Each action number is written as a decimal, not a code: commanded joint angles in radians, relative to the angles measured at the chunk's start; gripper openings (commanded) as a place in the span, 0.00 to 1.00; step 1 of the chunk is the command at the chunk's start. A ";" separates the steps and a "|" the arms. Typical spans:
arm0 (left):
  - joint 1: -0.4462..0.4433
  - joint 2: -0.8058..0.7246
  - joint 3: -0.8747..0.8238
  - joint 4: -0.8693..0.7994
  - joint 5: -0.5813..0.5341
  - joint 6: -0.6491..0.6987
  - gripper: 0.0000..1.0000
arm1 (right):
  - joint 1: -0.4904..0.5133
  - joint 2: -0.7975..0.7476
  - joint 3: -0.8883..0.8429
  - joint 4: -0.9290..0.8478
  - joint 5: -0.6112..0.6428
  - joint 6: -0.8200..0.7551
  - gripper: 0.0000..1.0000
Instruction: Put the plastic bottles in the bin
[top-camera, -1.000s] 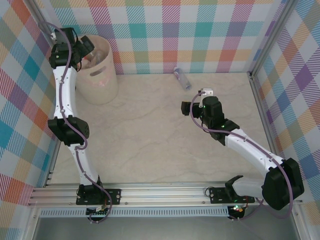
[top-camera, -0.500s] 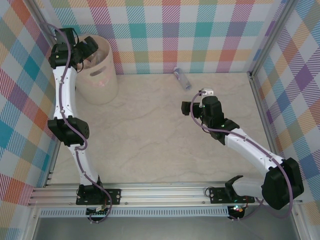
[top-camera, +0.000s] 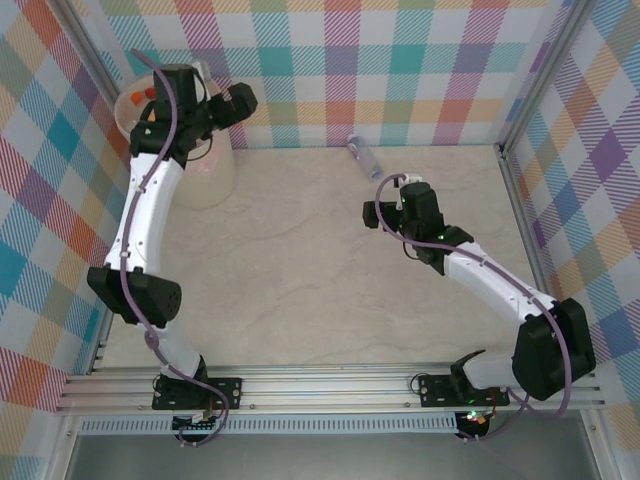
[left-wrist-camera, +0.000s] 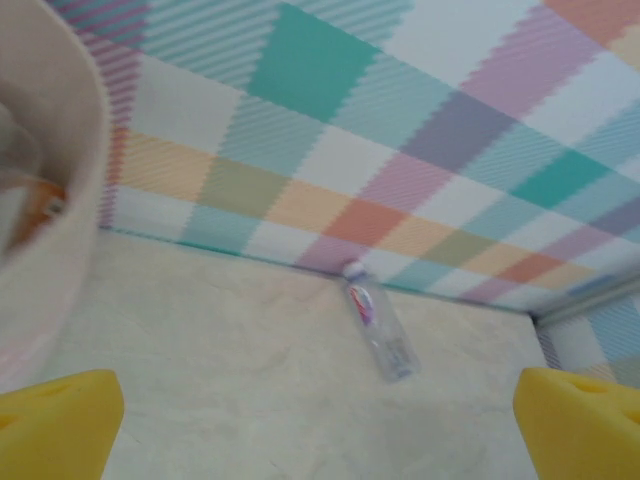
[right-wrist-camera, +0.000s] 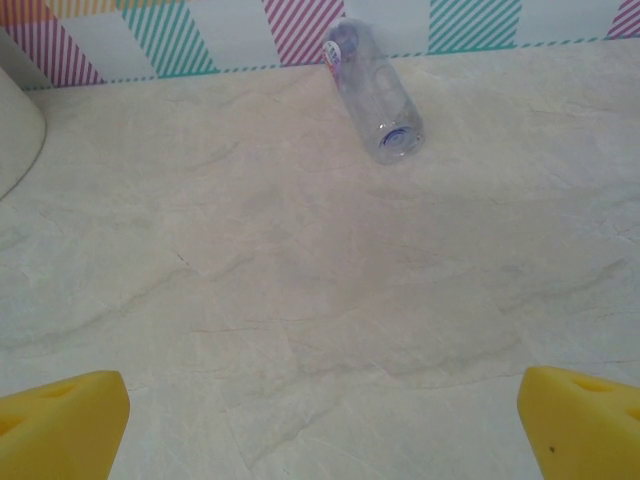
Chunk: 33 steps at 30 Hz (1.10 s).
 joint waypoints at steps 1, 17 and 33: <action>-0.028 -0.084 -0.120 0.114 0.054 -0.036 1.00 | -0.026 0.046 0.062 -0.053 -0.062 -0.053 1.00; -0.082 -0.356 -0.720 0.323 0.110 -0.247 1.00 | -0.158 0.523 0.500 -0.252 -0.246 -0.246 1.00; -0.081 -0.432 -0.880 0.303 -0.022 -0.246 1.00 | -0.201 0.964 1.028 -0.436 -0.213 -0.438 1.00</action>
